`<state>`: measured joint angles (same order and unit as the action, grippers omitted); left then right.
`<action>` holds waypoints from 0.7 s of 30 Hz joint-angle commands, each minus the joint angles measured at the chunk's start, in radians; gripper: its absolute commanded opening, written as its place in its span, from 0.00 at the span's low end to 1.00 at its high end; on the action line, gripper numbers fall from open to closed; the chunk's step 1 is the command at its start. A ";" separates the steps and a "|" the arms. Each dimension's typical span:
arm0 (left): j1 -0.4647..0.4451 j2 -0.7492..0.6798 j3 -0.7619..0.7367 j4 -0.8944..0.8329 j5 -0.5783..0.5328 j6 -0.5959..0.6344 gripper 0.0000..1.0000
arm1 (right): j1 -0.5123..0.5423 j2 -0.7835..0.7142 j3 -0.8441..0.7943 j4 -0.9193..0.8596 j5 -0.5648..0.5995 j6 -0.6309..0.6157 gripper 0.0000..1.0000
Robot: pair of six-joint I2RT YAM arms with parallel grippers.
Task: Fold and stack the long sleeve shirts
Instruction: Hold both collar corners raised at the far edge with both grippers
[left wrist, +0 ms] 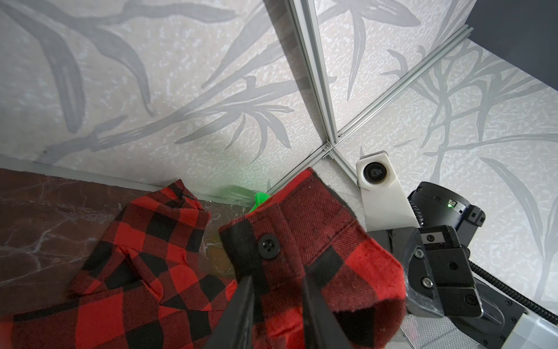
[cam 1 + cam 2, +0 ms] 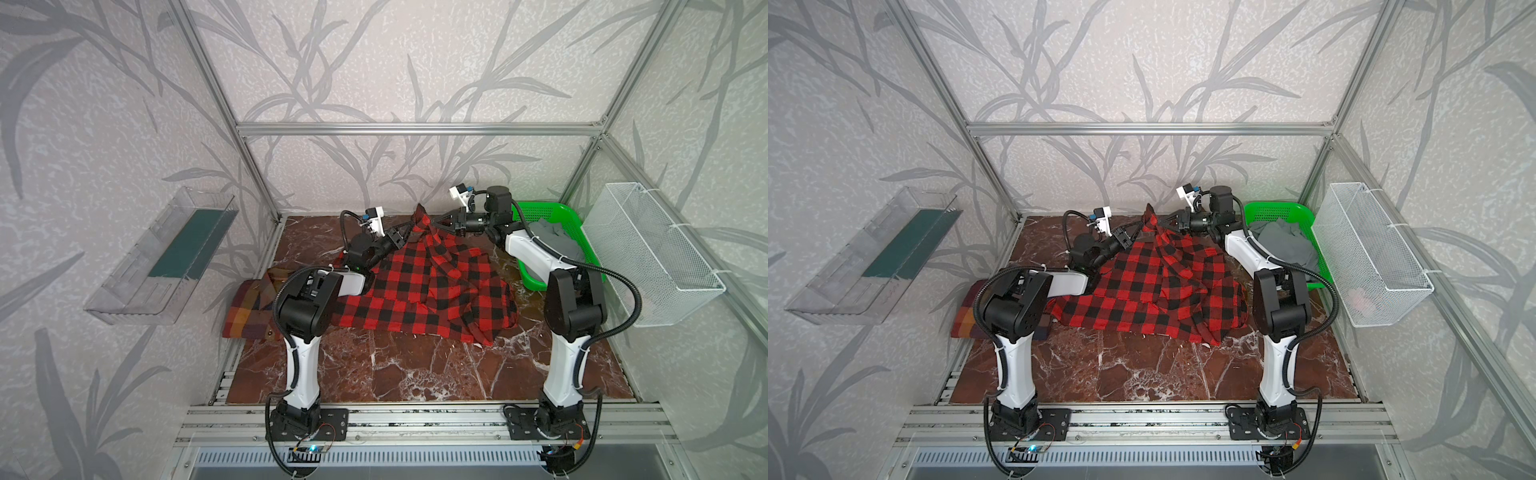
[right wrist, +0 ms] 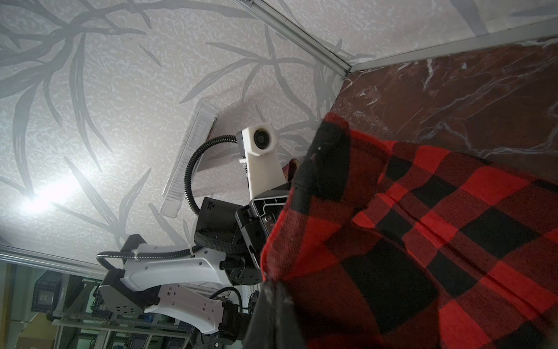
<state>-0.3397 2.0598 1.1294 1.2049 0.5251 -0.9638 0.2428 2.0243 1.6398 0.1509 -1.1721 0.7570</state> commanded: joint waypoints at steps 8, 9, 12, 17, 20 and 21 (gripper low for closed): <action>-0.003 -0.006 -0.007 0.031 0.012 0.017 0.63 | 0.006 -0.048 0.002 0.008 -0.029 -0.015 0.00; -0.002 -0.010 -0.015 0.023 0.013 0.028 0.68 | 0.006 -0.051 0.001 0.014 -0.031 -0.010 0.00; 0.002 -0.017 -0.023 0.013 0.021 0.042 0.77 | 0.007 -0.053 -0.001 0.022 -0.035 -0.005 0.00; 0.003 -0.008 -0.011 0.063 0.035 0.012 0.77 | 0.015 -0.048 -0.017 0.089 -0.055 0.042 0.00; 0.002 -0.009 -0.004 0.102 0.045 -0.024 0.68 | 0.015 -0.040 -0.020 0.095 -0.060 0.045 0.00; 0.001 -0.012 -0.005 0.117 0.047 -0.036 0.64 | 0.016 -0.037 -0.019 0.096 -0.061 0.048 0.00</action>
<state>-0.3386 2.0602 1.1152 1.2289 0.5442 -0.9630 0.2508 2.0243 1.6253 0.1951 -1.2018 0.7902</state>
